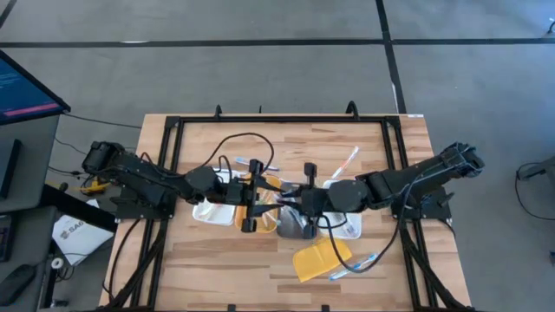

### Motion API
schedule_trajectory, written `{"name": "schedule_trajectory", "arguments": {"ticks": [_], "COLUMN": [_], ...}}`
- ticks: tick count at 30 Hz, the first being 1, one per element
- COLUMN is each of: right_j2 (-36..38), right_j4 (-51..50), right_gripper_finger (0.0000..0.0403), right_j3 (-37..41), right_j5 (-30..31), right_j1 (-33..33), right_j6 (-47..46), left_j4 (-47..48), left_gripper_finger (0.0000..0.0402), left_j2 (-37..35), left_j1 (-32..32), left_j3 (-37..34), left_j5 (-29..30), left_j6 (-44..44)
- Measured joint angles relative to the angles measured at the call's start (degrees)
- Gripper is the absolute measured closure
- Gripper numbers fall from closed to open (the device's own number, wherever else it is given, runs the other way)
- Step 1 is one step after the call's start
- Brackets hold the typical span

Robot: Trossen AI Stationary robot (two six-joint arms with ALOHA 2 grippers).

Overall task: Pick & Place Toothbrushes
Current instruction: Put the orange toothbrush into the left white bin

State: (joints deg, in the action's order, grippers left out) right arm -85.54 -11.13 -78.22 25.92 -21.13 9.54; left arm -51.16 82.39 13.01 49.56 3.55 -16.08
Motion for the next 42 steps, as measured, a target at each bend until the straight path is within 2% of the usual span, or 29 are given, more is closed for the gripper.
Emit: {"name": "schedule_trajectory", "arguments": {"ticks": [3, 6, 8, 11, 15, 18, 22, 24, 29, 32, 35, 37, 42], "right_j2": [0.0, 0.0, 0.0, 0.1, 0.1, 0.1, 0.2, 0.2, 0.2, 0.2, 0.2, 0.2, 0.2], "right_j4": [-0.4, -1.5, -2.2, -2.2, -2.4, -3.5, -7.1, -8.8, -12.6, -16.2, -20.2, -22.9, -26.9], "right_gripper_finger": [0.0383, 0.0374, 0.0357, 0.0322, 0.0249, 0.0176, 0.0100, 0.0074, 0.0034, 0.0022, 0.0017, 0.0015, 0.0015], "right_j3": [0.0, 0.0, 0.0, 0.0, 0.0, 0.0, 0.0, 0.0, 0.0, 0.0, 0.0, 0.0, 0.0], "right_j5": [-0.5, -0.6, -0.6, -0.5, -0.5, 1.1, 3.7, 5.7, 10.6, 10.6, 10.5, 10.5, 10.4], "right_j1": [0.9, 1.2, 1.2, 1.7, 2.7, 3.3, 4.0, 4.7, 7.9, 9.9, 11.1, 11.5, 11.9], "right_j6": [0.0, 0.6, -0.3, -7.4, -8.6, -7.7, 0.0, 1.6, -1.3, -2.3, -5.2, -6.5, -8.6], "left_j4": [0.1, 1.7, 2.5, 5.1, 9.6, 18.6, 40.5, 52.2, 74.0, 80.9, 87.1, 90.8, 98.5], "left_gripper_finger": [0.0296, 0.0374, 0.0385, 0.0390, 0.0390, 0.0390, 0.0390, 0.0390, 0.0390, 0.0390, 0.0390, 0.0390, 0.0390], "left_j2": [0.0, 0.0, 0.0, -0.6, -3.7, -8.7, -18.3, -22.5, -27.6, -26.8, -23.8, -21.1, -15.0], "left_j1": [0.8, 1.8, 2.4, 3.0, 3.2, 3.2, 2.8, 1.0, -5.6, -10.1, -14.1, -16.1, -18.3], "left_j3": [0.0, 0.0, 0.0, -0.1, -0.1, 0.0, 0.0, 0.0, 0.0, 0.0, 0.0, 0.0, 0.0], "left_j5": [3.2, 6.9, 9.8, 13.2, 15.0, 15.6, 21.7, 22.1, 20.4, 13.5, 4.3, 0.4, -1.9], "left_j6": [1.7, 1.7, 1.6, 1.6, 3.1, 7.3, 18.3, 26.7, 45.5, 52.1, 55.6, 56.8, 57.3]}}
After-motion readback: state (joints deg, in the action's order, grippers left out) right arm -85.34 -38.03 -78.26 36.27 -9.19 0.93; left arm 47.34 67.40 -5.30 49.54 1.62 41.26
